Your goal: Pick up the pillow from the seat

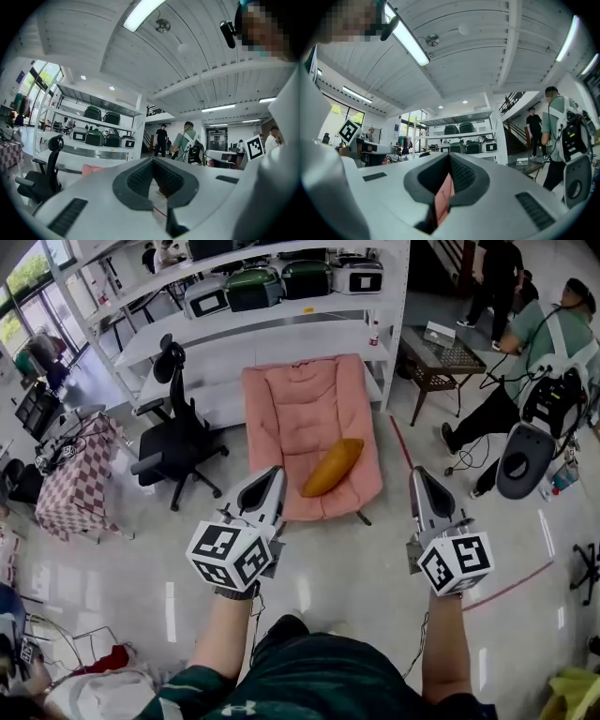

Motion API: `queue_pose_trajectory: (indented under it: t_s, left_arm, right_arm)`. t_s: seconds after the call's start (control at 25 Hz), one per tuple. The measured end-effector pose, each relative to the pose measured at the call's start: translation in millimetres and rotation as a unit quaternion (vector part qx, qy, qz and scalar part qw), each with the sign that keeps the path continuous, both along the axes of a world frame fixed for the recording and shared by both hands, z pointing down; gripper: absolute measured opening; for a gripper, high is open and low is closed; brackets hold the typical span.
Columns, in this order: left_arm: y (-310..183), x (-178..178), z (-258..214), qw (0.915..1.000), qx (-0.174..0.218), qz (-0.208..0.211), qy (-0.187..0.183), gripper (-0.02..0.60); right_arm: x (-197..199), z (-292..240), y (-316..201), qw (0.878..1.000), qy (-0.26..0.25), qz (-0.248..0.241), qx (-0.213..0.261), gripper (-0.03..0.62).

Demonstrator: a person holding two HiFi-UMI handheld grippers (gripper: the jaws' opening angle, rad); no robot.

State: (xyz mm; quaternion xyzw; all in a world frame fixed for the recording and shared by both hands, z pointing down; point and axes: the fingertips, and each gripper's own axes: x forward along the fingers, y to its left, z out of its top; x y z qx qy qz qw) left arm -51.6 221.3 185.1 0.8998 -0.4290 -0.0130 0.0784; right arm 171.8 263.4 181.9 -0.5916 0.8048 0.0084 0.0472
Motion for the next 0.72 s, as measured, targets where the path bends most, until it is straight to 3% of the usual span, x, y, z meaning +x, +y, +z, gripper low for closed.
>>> queue_pose_trajectory:
  t_s: [0.4,0.72]
  left_arm:
    - [-36,-2,10,1.0000,0.000,-0.003,0.002,0.000]
    - [-105,-20,16,0.9999,0.002,0.016,-0.002,0.000]
  right_arm:
    - [3,7,-33,1.000,0.003,0.004,-0.002,0.002]
    - [-26,9,-100,1.000,0.007,0.010,-0.007,0.003]
